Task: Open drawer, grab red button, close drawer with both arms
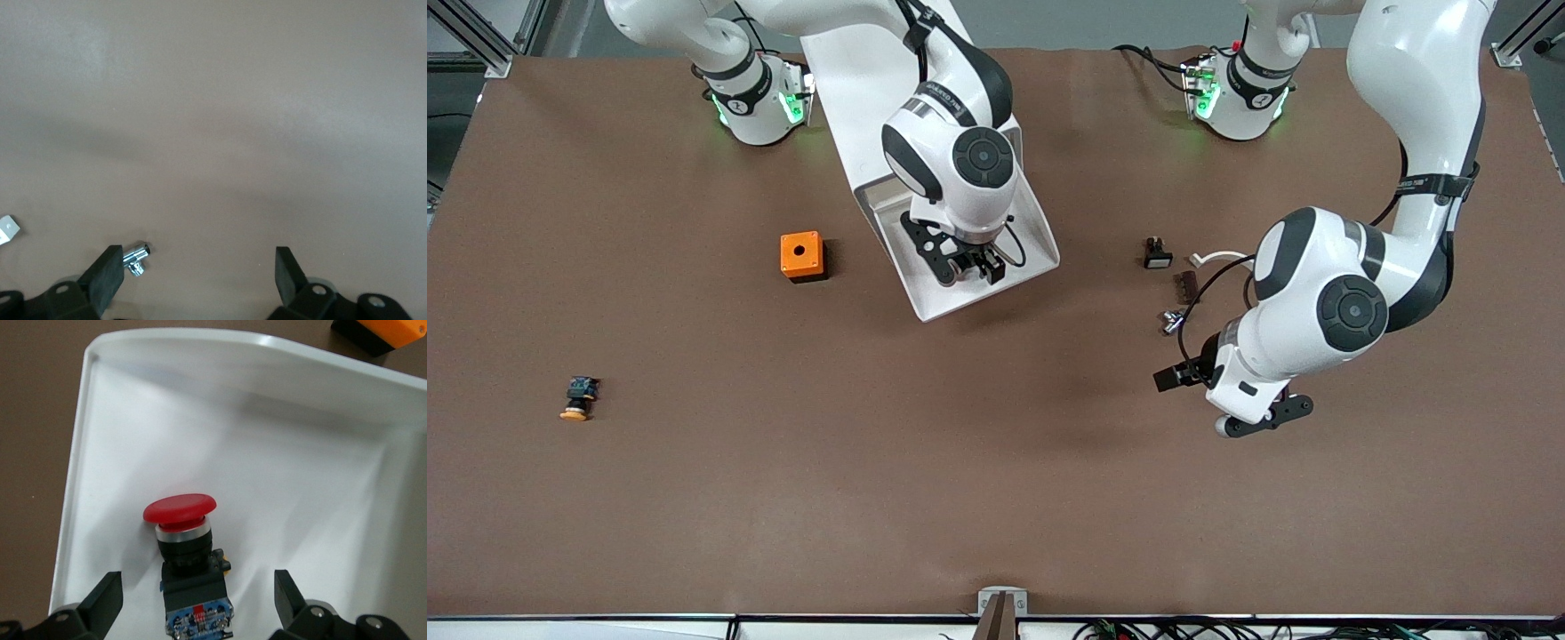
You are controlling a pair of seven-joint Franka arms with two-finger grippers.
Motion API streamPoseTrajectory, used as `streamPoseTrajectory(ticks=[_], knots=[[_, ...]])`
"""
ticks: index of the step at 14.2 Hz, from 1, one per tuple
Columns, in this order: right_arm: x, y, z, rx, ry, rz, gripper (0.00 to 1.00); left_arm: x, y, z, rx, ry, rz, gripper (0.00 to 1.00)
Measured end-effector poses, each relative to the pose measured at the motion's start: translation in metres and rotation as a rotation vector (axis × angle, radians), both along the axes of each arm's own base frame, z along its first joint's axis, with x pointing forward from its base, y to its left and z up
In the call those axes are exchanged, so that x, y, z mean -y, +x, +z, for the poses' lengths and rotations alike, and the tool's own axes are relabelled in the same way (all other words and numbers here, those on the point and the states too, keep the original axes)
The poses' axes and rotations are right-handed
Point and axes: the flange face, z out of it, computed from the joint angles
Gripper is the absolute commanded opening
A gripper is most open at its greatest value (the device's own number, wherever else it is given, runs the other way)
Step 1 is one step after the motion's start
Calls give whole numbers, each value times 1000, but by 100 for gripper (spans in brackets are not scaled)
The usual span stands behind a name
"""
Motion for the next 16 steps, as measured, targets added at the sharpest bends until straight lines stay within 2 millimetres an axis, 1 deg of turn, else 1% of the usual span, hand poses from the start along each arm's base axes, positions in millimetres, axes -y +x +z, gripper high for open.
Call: streamPoseTrajectory(ticks=[3, 4, 5, 6, 8, 10, 13, 14, 16], knots=[[0, 0, 0, 0, 0, 0, 24, 6, -2, 0, -9, 4, 56, 100], [0, 0, 0, 1, 0, 0, 15, 6, -2, 0, -10, 5, 64, 100], [0, 0, 1, 1, 1, 0, 9, 6, -2, 0, -11, 5, 71, 100], [0, 0, 1, 2, 1, 1, 6, 6, -2, 0, -13, 6, 84, 100], [0, 1, 1, 3, 2, 1, 6, 8, -3, 0, -20, 8, 127, 100], [-1, 3, 5, 10, 8, -2, 6, 15, -4, 3, -22, 8, 159, 100], [0, 13, 20, 29, 25, -8, 6, 41, -13, 7, -18, 23, 194, 100], [4, 19, 26, 26, 22, -7, 6, 52, -18, 7, -17, 31, 204, 100], [20, 36, 45, 11, 16, 6, 6, 74, -28, 7, -22, 36, 222, 100]])
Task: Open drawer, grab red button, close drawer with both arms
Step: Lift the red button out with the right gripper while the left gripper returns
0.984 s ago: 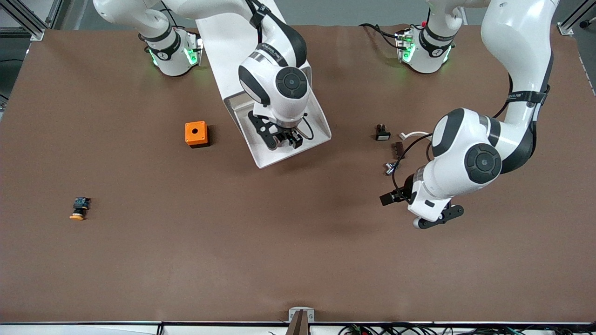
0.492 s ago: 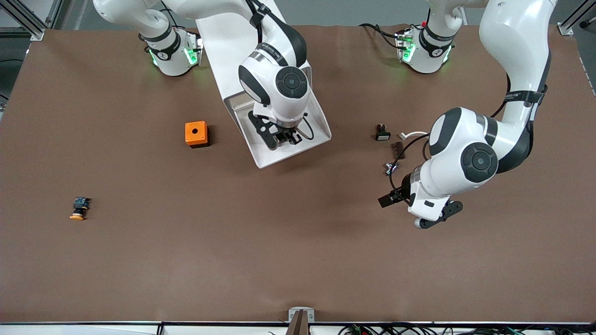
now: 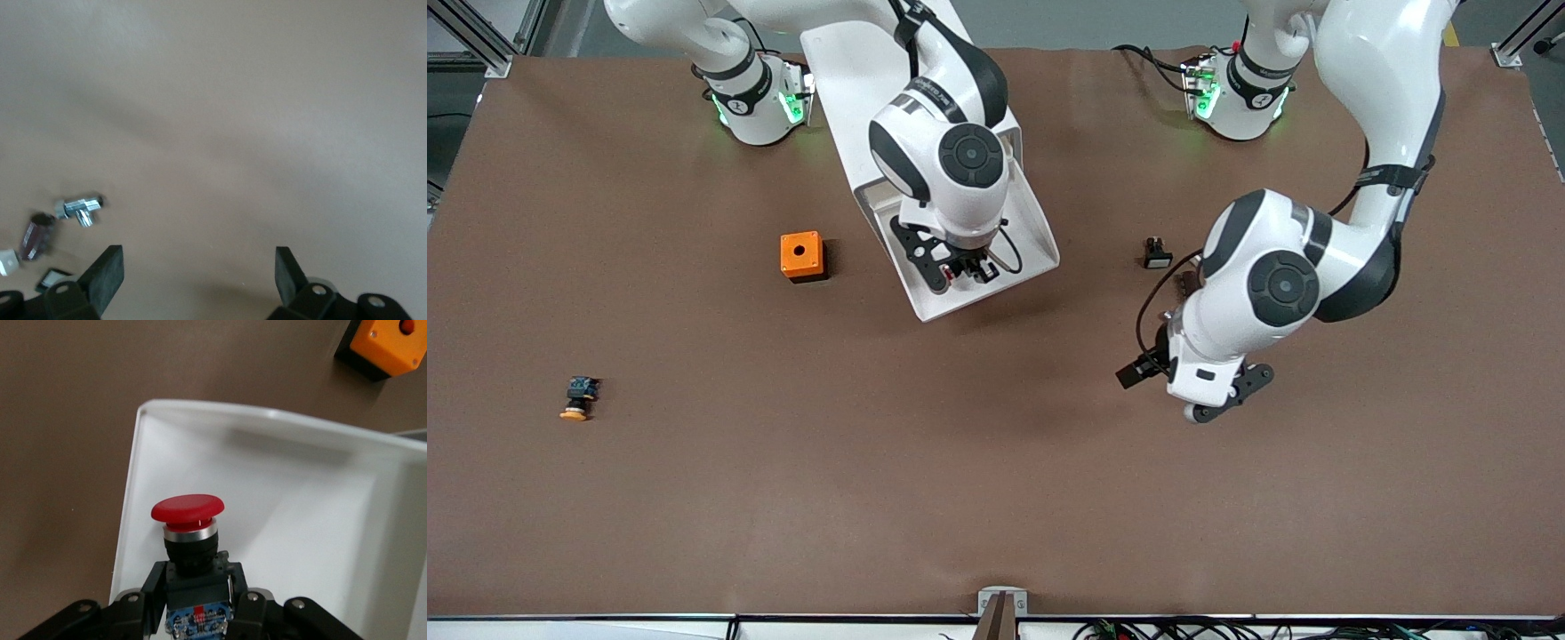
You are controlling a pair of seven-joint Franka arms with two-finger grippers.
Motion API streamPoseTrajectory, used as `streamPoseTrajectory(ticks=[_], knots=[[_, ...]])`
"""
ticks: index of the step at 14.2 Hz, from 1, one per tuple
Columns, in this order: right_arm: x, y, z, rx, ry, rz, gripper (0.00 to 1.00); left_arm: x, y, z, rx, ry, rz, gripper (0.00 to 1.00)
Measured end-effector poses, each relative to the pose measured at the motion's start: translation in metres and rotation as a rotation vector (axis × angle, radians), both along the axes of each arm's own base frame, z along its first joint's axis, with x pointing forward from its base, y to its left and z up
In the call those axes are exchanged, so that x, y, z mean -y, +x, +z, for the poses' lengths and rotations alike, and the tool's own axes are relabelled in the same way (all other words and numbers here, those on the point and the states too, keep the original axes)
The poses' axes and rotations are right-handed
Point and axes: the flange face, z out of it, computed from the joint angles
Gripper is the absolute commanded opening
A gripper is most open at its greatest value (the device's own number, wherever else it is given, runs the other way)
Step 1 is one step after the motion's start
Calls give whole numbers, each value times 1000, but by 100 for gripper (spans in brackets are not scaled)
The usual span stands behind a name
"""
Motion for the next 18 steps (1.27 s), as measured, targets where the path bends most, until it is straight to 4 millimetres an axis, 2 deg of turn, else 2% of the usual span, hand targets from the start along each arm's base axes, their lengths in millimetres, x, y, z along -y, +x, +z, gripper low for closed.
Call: streamPoseTrajectory(ticks=[2, 4, 7, 10, 12, 14, 16, 18], knots=[[24, 20, 22, -25, -4, 41, 6, 25, -12, -2, -5, 3, 1, 100], [62, 43, 47, -49, 10, 121, 6, 46, -20, -9, 3, -2, 9, 100], [141, 77, 82, -103, 45, 284, 6, 75, -28, -36, 32, 4, -16, 100], [238, 115, 100, -123, 112, 459, 6, 110, -43, -69, 37, -14, -48, 100], [307, 138, 99, -132, 156, 570, 6, 127, -54, -82, 25, -13, -52, 100], [371, 153, 93, -131, 186, 669, 7, 135, -61, -86, 20, -11, -56, 100], [416, 165, 79, -123, 169, 737, 7, 142, -66, -86, 22, -15, -66, 100], [444, 175, 52, -117, 155, 784, 8, 156, -76, -88, 24, -19, -84, 100]])
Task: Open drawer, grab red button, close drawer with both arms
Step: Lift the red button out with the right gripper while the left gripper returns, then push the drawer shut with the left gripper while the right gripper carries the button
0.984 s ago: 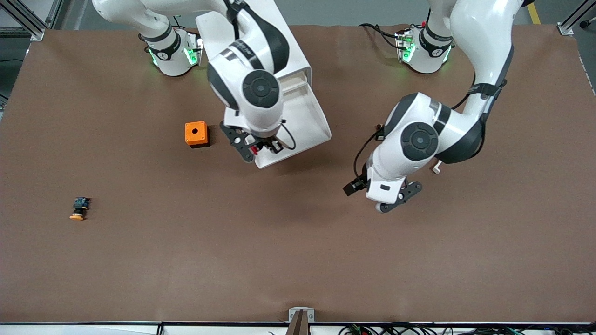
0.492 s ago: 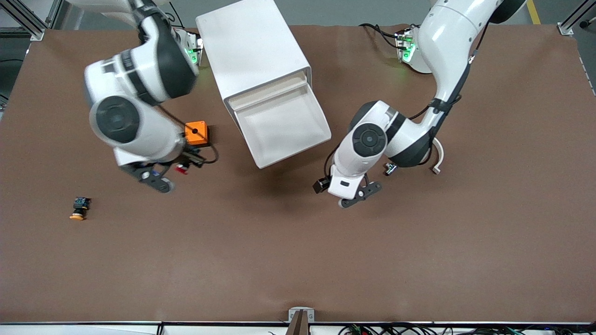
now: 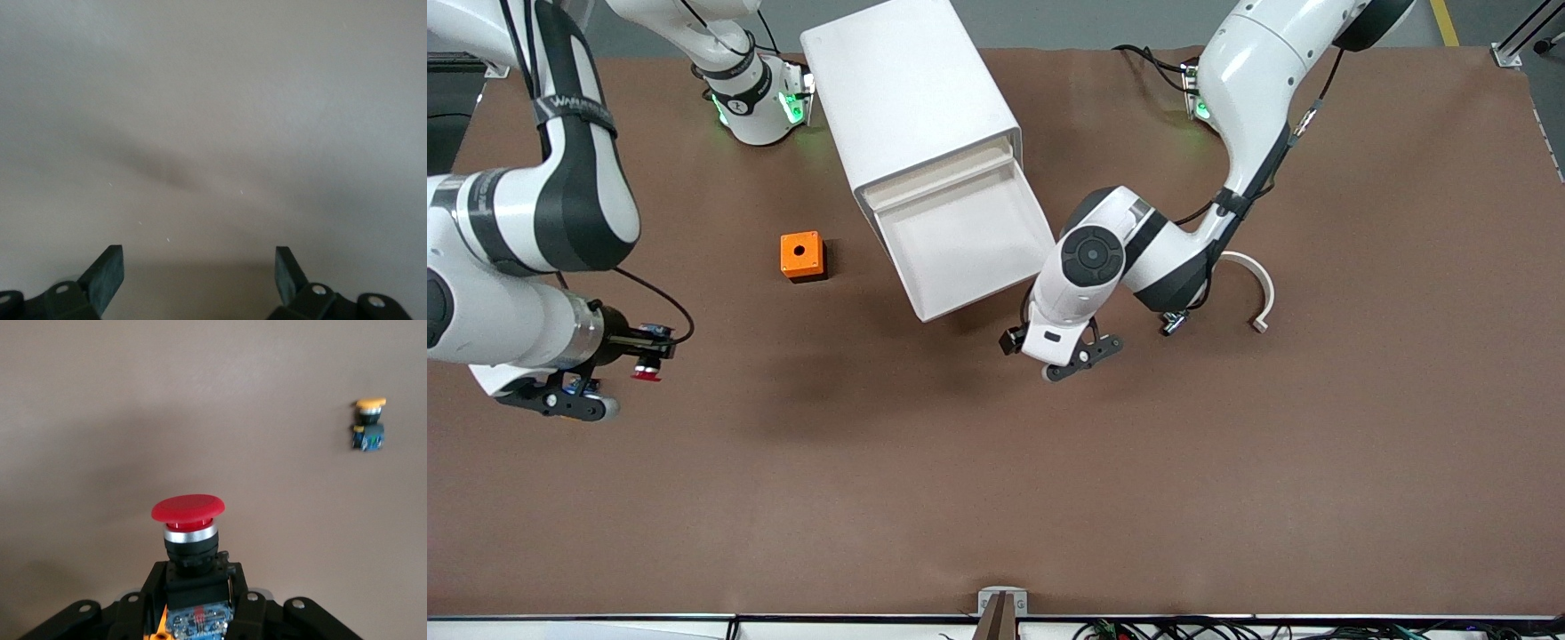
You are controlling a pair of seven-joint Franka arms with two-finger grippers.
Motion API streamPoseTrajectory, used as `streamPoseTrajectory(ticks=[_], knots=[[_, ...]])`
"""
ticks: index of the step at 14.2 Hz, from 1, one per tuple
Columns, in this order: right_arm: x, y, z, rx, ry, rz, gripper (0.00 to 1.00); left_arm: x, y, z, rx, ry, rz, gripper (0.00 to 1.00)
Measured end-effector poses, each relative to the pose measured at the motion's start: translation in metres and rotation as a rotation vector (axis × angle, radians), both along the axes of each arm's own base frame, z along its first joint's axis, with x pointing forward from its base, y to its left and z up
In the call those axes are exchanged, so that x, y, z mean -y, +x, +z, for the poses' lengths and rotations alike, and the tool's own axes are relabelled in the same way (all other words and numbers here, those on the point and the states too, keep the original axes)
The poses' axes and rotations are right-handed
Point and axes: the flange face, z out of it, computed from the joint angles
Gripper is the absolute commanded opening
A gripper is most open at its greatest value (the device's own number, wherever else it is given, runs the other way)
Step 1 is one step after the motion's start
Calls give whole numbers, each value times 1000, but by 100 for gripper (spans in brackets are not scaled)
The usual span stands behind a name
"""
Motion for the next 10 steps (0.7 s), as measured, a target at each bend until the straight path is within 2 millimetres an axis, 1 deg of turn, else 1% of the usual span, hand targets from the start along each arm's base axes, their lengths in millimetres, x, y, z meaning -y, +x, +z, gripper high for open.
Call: streamPoseTrajectory(ticks=[3, 4, 5, 7, 10], knots=[[39, 13, -53, -8, 1, 40, 8, 20, -17, -2, -8, -4, 3, 100], [52, 17, -69, -9, 0, 40, 11, 27, -23, -2, -12, -5, -1, 100], [62, 21, -84, -6, -2, 36, 12, 33, -29, -3, -15, -6, -3, 100], [78, 26, -109, 7, -12, 31, 11, 44, -39, -3, -23, -8, -5, 100], [101, 30, -136, 14, -16, 30, 10, 58, -55, -5, -35, -10, -14, 100]])
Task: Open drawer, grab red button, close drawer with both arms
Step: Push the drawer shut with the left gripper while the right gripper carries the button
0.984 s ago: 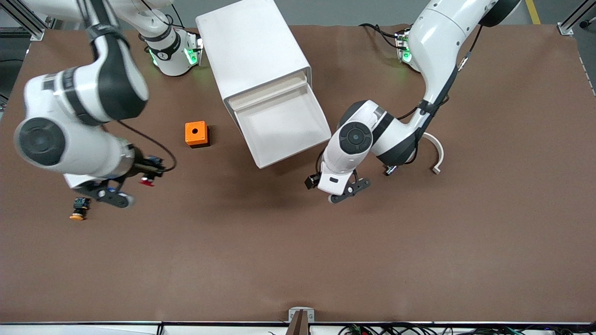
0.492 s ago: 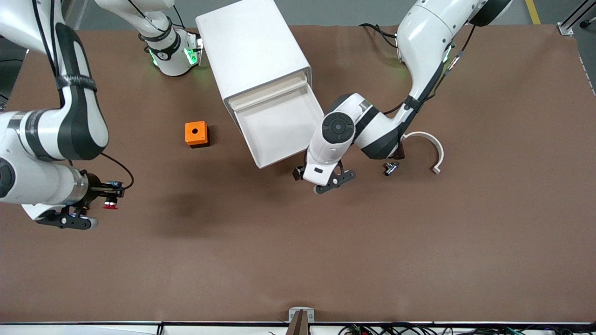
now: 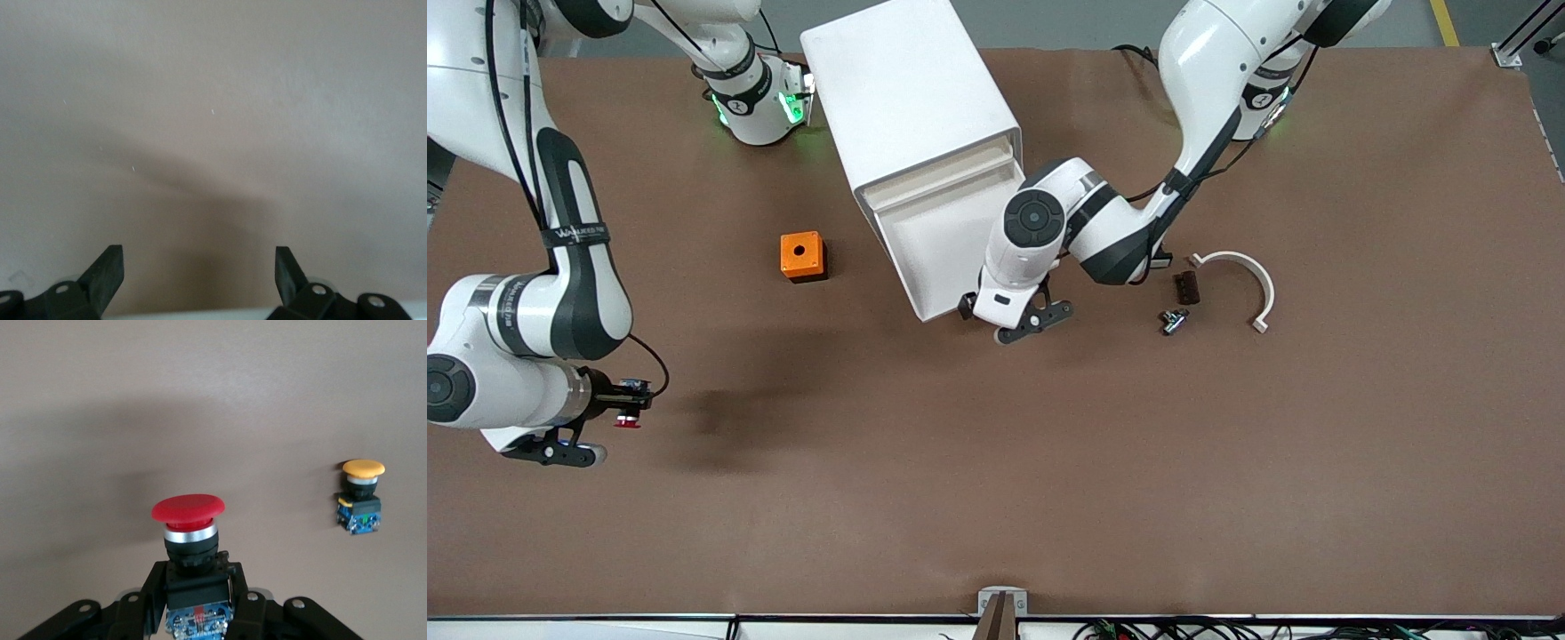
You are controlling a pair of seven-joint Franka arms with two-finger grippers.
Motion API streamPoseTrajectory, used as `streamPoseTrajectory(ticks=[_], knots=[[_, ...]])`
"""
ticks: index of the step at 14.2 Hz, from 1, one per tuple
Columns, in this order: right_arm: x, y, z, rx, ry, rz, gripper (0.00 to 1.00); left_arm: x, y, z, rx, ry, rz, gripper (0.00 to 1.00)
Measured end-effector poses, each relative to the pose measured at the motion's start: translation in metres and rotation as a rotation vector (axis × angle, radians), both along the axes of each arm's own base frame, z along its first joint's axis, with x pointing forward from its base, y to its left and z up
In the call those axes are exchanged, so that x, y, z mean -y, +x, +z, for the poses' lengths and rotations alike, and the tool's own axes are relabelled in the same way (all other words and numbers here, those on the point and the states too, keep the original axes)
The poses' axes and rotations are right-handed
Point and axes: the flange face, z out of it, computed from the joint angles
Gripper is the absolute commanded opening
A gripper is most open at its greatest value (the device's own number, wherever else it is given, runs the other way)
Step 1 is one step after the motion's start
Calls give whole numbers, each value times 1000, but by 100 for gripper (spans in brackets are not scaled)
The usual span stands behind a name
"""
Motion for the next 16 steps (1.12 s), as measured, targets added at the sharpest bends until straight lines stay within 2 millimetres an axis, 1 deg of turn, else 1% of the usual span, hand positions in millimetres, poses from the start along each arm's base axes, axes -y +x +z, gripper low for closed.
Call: streamPoseTrajectory(ticks=[3, 5, 6, 8, 9, 12, 14, 16], knots=[[27, 5, -21, 52, 0, -2, 10, 7, -11, -5, -9, 8, -8, 100], [45, 3, -43, 94, -12, 12, 9, 16, -24, -9, -19, 16, -13, 100], [50, -1, -55, 103, -12, 18, 9, 23, -34, -11, -24, 19, -16, 100], [54, -6, -74, 104, -13, 22, 9, 40, -55, -11, -33, 19, -23, 100], [57, -8, -80, 102, -15, 25, 9, 49, -66, -11, -43, 14, -31, 100], [69, -13, -83, 100, -37, 43, 9, 68, -92, -11, -57, 4, -63, 100], [78, -19, -89, 87, -36, 38, 10, 79, -105, -9, -52, -11, -75, 100], [80, -25, -97, 74, -32, 36, 10, 88, -118, -9, -55, -30, -83, 100]])
